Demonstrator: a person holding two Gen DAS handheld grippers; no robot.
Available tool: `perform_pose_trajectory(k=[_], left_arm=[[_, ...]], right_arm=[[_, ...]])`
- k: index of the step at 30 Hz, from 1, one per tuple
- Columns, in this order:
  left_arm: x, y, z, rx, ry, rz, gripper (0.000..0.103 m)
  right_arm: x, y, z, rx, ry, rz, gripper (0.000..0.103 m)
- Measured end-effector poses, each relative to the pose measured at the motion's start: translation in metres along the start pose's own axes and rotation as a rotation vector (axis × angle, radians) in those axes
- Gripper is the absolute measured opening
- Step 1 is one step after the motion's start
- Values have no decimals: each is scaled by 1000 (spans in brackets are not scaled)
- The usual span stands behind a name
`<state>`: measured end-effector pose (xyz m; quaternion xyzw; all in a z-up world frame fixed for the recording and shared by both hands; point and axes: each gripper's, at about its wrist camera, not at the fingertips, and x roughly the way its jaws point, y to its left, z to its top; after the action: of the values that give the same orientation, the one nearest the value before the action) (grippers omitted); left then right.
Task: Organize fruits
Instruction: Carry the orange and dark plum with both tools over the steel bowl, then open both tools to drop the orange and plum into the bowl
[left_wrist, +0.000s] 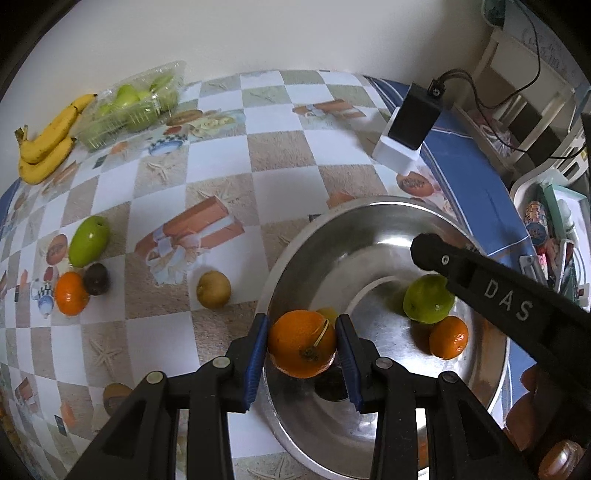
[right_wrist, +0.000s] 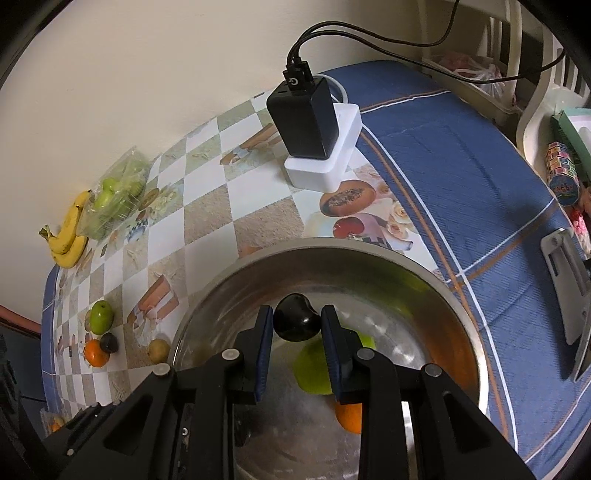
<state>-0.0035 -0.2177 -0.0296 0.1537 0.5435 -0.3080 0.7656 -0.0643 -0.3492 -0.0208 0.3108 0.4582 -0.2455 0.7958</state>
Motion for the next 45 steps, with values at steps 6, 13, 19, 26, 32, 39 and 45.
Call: perform_pose_trajectory(k=[6,13,19,26,32,39,45], left_arm=[[2,-4,1,8,5,-16,39],[11,-7,0,9,34,-10,40],[14,-9,-1,14,41,-9,40],[19,-10,-4,11,61,-15,40],[16,-10,0,4,48,-37,53],[3,-6,3,-8,23,-61,54],[-5,10,8,-68,-4,-72,54]], right_arm=[[7,3,-1,-15,1,3,28],[12,5,-4,-34,14,-12,28],[13,6,-4,-40,16,-12,29],[14,6,-4,-37,17,-9,29],[12,5,-4,-37,15,-11,33],[2,6,-1,-42,-9,-13,33],[-3,7,-1,-46,-10,-28,33]])
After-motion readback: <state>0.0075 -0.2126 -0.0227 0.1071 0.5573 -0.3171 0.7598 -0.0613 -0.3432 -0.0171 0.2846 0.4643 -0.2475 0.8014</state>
